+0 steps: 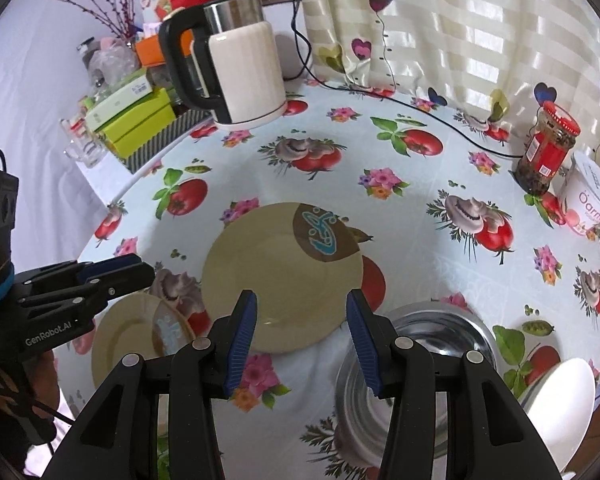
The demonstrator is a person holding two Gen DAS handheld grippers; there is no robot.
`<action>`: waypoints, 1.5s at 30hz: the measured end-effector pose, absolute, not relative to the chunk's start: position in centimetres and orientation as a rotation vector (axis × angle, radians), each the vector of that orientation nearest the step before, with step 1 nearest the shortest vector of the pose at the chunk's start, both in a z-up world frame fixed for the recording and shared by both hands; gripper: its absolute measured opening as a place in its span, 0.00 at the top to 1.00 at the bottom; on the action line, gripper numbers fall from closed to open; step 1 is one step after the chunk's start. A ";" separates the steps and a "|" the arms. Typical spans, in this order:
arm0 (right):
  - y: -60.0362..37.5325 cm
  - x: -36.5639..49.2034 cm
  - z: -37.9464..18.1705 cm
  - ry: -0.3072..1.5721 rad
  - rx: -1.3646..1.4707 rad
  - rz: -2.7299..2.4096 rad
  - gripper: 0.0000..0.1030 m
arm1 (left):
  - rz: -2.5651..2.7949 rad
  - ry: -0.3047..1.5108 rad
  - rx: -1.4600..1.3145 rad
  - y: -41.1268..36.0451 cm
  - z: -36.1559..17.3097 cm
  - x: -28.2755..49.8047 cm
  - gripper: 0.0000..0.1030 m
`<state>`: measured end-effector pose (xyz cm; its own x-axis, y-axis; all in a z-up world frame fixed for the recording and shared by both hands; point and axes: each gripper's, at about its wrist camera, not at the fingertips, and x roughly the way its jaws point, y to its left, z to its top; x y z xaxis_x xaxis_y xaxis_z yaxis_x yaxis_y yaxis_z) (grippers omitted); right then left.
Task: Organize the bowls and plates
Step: 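Move the left gripper to the last beige plate and grasp its rim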
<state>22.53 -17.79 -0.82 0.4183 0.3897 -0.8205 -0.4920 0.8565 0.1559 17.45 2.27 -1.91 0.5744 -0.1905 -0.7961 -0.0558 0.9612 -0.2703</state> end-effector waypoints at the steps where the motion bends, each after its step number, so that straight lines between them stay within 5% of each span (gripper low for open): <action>1: -17.8 22.6 -0.9 0.998 -0.115 0.555 0.55 | -0.079 0.956 -0.275 2.2 -1.9 17.5 0.73; 18: -18.4 27.3 -3.7 1.096 -0.084 0.556 0.56 | -0.057 1.008 -0.286 2.1 -4.6 21.0 0.73; 45: -17.1 30.4 -7.5 1.234 -0.124 0.541 0.76 | -0.078 1.103 -0.317 0.6 -7.6 22.7 0.73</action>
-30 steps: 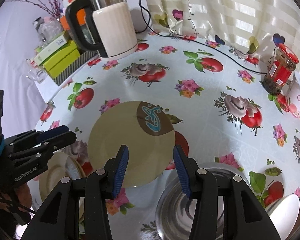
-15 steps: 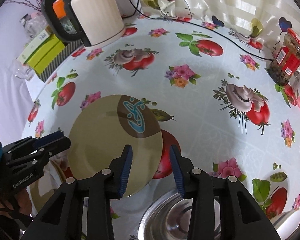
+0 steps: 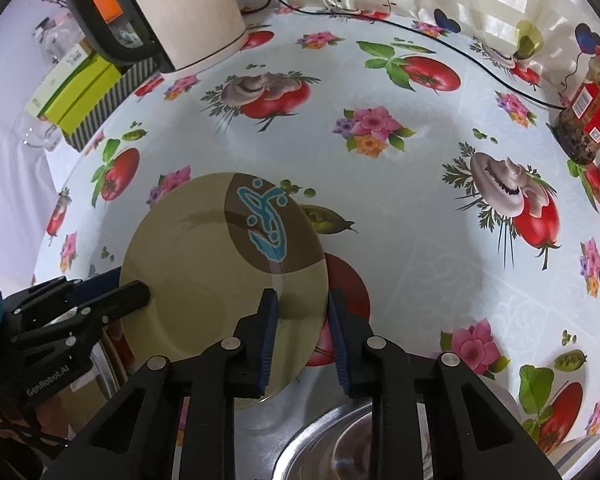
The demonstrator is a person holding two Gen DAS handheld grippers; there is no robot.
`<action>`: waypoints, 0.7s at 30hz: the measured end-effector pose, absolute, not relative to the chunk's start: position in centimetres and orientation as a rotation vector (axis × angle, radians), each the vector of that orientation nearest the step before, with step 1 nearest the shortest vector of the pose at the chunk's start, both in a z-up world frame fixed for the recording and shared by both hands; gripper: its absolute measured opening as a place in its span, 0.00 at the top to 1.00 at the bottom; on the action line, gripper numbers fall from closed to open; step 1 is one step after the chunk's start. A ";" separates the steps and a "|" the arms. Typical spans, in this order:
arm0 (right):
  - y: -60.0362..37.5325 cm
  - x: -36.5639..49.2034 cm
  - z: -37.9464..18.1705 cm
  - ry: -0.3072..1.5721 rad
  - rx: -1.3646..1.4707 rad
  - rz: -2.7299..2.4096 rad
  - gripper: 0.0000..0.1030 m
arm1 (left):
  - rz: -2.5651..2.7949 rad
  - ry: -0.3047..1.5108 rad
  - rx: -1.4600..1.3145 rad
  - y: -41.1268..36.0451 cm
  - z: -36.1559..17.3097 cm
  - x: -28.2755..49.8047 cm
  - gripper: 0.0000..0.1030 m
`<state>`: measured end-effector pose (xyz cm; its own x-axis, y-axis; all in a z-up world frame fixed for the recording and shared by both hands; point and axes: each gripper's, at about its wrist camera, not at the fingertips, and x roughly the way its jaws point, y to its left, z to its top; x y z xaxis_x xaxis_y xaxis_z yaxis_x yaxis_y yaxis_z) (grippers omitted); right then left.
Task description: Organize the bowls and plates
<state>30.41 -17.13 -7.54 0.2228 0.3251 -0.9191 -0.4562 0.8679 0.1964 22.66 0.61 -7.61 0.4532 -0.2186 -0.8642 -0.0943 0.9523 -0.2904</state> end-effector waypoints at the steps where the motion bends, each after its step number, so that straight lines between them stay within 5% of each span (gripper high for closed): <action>1: -17.1 30.4 -7.6 1.234 -0.122 0.542 0.76 | -0.078 1.103 -0.314 0.6 -7.6 22.7 0.73; 21: -16.7 30.4 -7.2 1.221 -0.125 0.536 0.76 | -0.044 1.081 -0.250 0.2 -6.8 22.1 0.73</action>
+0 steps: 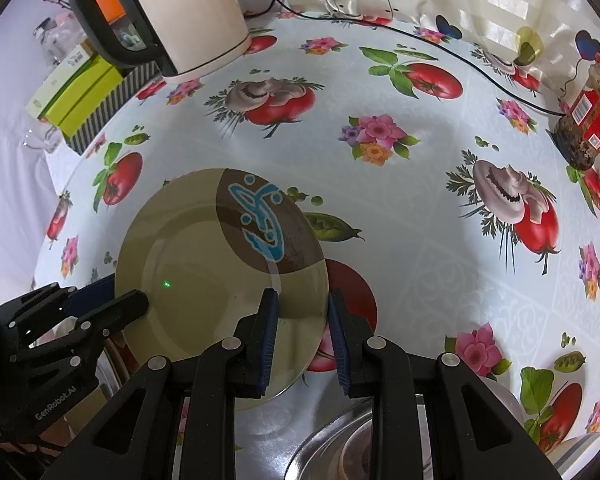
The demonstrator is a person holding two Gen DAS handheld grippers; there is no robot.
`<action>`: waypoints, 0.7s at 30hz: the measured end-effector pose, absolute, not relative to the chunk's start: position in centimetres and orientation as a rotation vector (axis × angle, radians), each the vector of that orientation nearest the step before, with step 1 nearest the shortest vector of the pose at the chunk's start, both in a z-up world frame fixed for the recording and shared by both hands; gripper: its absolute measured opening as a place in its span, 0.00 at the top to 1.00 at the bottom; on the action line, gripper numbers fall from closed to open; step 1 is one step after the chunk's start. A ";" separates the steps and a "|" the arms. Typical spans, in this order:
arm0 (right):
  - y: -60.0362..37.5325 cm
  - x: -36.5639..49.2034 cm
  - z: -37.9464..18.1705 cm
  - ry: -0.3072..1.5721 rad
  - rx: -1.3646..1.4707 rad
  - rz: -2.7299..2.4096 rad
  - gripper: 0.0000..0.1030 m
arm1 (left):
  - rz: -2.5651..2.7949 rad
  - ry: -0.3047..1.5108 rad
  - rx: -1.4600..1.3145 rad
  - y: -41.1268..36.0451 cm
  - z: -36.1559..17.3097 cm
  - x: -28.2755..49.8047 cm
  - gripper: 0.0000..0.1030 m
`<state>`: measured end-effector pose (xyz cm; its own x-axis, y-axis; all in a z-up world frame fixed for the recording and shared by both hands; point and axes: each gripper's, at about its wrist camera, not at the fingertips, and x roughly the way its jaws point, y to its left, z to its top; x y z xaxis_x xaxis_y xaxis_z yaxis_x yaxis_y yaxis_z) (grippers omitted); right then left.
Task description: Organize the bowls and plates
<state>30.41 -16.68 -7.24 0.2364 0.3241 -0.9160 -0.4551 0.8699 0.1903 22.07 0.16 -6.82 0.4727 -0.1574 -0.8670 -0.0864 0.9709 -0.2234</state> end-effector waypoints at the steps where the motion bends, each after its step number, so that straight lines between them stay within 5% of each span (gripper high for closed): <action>1: -16.7 30.4 -7.3 1.221 -0.125 0.536 0.76 | -0.043 1.080 -0.250 0.2 -6.8 22.1 0.73; 21: -15.7 30.4 -7.9 1.254 -0.164 0.550 0.66 | -0.044 1.072 -0.260 0.6 -7.5 22.1 0.70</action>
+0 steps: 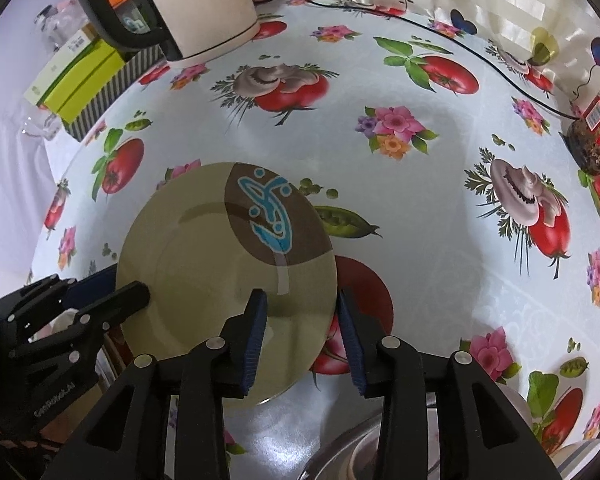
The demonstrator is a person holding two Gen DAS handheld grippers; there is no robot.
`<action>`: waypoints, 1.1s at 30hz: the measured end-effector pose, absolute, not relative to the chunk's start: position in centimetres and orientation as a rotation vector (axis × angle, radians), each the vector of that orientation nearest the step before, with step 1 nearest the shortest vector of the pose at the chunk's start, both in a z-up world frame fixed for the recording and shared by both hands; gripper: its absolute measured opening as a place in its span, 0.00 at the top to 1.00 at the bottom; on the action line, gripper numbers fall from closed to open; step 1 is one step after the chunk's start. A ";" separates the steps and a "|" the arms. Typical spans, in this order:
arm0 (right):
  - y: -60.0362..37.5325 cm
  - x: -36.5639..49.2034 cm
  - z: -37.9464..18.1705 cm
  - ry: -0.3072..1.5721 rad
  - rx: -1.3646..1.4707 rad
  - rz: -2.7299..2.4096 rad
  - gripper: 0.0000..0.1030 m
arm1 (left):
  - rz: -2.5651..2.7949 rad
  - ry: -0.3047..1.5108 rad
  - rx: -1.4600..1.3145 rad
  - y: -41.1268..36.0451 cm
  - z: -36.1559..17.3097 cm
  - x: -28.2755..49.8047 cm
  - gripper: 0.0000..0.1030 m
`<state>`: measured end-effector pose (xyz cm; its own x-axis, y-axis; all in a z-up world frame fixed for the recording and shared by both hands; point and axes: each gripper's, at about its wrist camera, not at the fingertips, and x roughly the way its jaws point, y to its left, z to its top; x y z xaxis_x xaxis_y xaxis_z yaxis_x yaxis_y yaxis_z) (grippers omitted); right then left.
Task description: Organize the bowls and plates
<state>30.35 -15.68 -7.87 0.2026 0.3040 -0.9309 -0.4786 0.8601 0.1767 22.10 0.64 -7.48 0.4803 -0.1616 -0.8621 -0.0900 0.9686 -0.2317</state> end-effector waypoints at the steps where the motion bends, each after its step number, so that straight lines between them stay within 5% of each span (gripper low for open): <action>1: -15.7 30.3 -7.9 1.252 -0.162 0.550 0.67 | -0.042 1.072 -0.257 0.6 -7.5 22.1 0.70; 33: -14.4 29.0 -3.7 1.175 -0.157 0.543 0.74 | -0.004 1.038 -0.229 1.1 -3.9 19.7 0.70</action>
<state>28.99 -14.40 -3.75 0.2743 0.3221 -0.9061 -0.4816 0.8616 0.1605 19.66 1.11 -3.88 0.5098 -0.1113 -0.8531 -0.1053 0.9761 -0.1903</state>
